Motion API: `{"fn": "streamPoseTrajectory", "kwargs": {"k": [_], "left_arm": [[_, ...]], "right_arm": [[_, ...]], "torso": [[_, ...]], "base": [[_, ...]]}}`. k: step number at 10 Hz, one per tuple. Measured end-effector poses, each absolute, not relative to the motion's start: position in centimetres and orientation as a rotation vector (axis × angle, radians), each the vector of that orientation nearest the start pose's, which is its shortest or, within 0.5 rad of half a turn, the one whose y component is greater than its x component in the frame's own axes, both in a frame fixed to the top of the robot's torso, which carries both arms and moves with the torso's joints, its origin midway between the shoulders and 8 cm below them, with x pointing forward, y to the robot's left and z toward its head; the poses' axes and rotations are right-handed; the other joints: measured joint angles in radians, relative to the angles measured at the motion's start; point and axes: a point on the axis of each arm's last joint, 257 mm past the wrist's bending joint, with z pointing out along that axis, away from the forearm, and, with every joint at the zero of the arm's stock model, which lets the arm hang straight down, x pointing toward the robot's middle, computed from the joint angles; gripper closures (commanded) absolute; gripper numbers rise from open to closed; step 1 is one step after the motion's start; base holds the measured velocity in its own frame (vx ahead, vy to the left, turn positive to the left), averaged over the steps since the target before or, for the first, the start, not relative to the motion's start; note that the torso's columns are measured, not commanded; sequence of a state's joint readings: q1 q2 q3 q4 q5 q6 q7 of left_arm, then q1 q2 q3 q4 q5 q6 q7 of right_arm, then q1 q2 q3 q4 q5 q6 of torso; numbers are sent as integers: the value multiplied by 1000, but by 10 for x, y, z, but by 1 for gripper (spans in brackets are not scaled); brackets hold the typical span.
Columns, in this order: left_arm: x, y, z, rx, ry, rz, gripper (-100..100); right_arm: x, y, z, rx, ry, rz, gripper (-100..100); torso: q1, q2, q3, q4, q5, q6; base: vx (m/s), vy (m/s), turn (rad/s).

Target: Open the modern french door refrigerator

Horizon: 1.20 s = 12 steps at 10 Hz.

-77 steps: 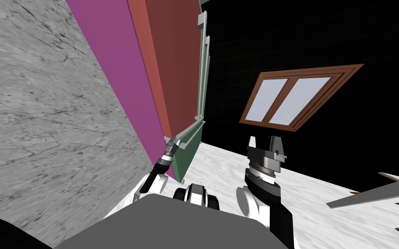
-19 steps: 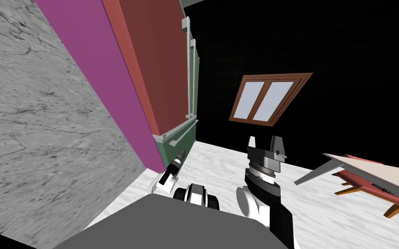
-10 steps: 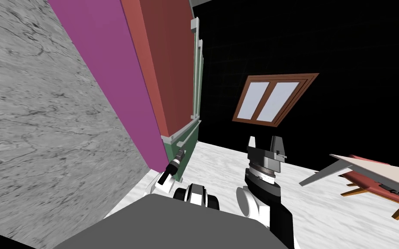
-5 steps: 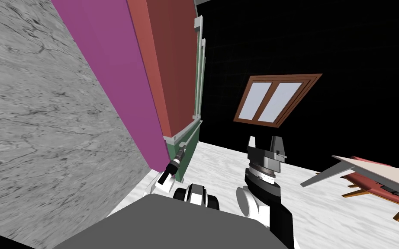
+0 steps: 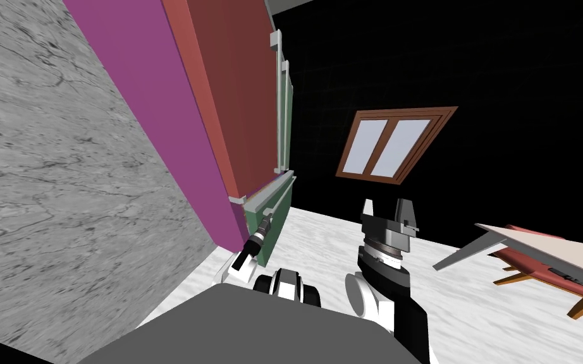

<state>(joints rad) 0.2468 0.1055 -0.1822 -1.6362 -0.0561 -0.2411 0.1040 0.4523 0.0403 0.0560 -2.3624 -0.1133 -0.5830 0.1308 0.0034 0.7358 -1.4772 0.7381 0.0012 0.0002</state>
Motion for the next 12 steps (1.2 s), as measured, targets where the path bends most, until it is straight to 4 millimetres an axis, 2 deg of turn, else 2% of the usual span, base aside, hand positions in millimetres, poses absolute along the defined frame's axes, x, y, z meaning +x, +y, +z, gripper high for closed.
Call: {"fn": "streamPoseTrajectory", "kwargs": {"k": [3, 5, 9, 12], "left_arm": [[464, 181, -257, -1087, 1272, -1321, 100], [463, 179, -258, -1090, 1275, -1322, 100], [463, 173, -257, -1087, 1274, -1323, 100], [462, 168, -258, -1089, 1277, -1325, 100]], "right_arm": [[311, -272, 87, 559, 388, 1358, 0], [311, -272, 87, 559, 388, 1358, 0], [311, -272, 87, 559, 388, 1358, 0], [311, -272, 87, 559, 388, 1358, 0]], "torso": [[-6, -1, 0, -1, -1, 2], [2, -1, -1, 0, -1, 0], [-7, -1, 0, -2, -1, 1], [2, 0, 0, 0, 0, 0]], "base": [[-19, -173, 4], [-20, -104, 1], [-27, -199, 5], [-24, -143, 3]]}}
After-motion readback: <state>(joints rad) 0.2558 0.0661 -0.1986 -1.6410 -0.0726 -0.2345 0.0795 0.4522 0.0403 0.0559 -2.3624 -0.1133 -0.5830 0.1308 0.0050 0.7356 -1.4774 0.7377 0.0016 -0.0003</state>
